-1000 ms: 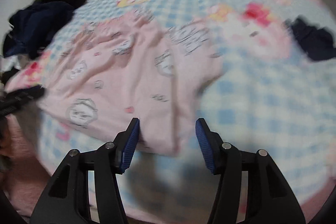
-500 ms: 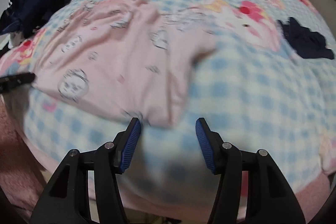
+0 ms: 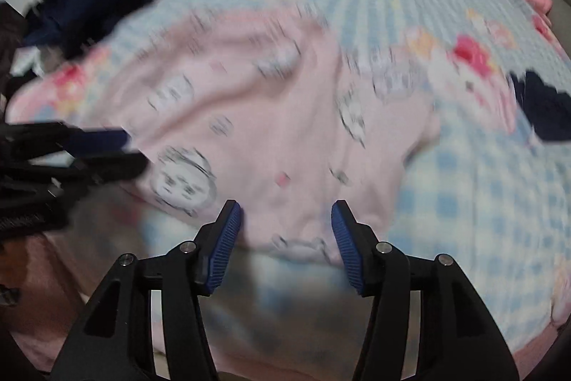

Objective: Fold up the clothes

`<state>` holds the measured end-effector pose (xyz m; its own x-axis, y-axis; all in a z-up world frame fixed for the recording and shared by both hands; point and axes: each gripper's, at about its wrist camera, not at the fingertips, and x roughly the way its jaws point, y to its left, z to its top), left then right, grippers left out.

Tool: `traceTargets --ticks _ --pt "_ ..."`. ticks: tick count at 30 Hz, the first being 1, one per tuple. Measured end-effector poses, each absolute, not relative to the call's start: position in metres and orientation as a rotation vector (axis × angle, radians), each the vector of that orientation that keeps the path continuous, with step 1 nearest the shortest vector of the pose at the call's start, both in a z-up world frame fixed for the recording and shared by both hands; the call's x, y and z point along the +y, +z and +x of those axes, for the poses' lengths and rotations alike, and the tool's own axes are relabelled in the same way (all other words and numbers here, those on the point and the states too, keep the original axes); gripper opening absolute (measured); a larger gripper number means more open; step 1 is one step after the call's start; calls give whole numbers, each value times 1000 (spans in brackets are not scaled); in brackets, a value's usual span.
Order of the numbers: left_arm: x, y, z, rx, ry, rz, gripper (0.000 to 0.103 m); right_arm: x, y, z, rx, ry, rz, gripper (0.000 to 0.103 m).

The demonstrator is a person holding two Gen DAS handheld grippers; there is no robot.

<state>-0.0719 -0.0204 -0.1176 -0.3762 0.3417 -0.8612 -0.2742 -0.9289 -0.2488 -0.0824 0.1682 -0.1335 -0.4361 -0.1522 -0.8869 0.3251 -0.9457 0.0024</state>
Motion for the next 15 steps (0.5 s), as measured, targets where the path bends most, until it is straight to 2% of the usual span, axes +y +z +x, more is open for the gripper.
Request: traceTargets --ticks 5,7,9,12,15 --pt "-44 -114 -55 -109 2382 -1508 43 206 -138 -67 179 -2470 1544 51" --pt "-52 -103 -49 -154 2400 -1483 41 219 -128 -65 74 -2476 1545 49" --pt "-52 -90 -44 -182 2403 -1414 42 220 -110 -62 44 -2496 1493 50" --pt "-44 -82 -47 -215 2372 -1339 44 199 -92 -60 77 -2489 1373 52" --pt "-42 -94 -56 -198 2369 -1396 44 169 -86 -65 144 -2438 1288 56"
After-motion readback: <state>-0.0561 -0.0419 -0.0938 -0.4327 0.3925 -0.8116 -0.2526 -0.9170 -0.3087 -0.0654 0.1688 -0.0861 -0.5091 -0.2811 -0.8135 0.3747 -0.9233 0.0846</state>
